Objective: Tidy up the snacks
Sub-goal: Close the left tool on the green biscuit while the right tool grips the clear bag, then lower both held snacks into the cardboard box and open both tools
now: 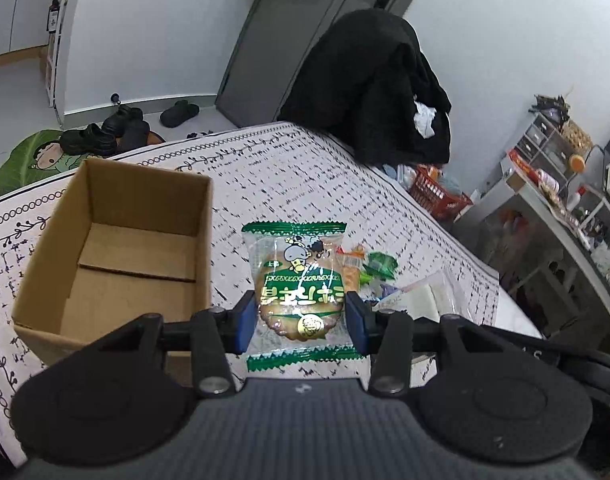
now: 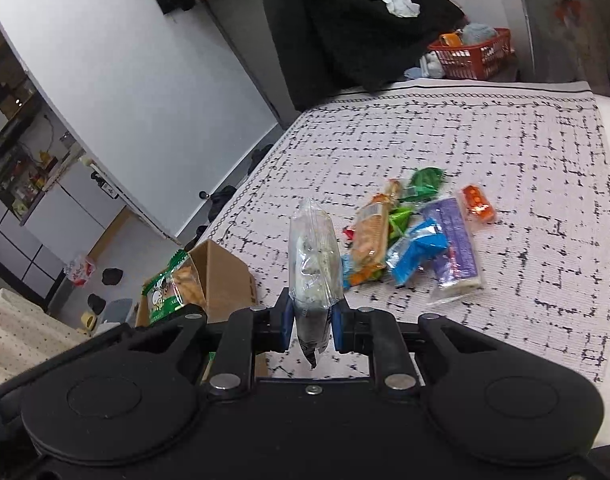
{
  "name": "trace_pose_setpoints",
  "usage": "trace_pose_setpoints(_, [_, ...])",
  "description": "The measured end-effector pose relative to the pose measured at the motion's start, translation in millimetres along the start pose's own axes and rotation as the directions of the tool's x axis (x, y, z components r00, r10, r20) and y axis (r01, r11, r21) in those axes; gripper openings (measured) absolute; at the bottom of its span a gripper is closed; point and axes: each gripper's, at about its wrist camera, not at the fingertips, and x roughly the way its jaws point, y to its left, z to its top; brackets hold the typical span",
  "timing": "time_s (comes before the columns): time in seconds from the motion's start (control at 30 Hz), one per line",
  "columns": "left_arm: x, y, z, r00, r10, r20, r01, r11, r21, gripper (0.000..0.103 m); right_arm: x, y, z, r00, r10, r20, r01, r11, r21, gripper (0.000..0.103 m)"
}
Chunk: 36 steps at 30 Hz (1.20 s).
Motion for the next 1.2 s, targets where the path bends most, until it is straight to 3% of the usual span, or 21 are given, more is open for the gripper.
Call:
trace_pose_setpoints(0.73, [-8,83,29,0.999,-0.024,0.041,0.032,0.981,-0.192,0.046,32,89,-5,1.000,0.004,-0.022,-0.006,0.995,-0.100,0.019])
trace_pose_setpoints(1.2, [-3,133,32,0.999,0.026,0.032,-0.014,0.947,-0.322,0.046,58,123,-18,0.998,-0.036,-0.051,0.029,0.990,-0.137,0.019])
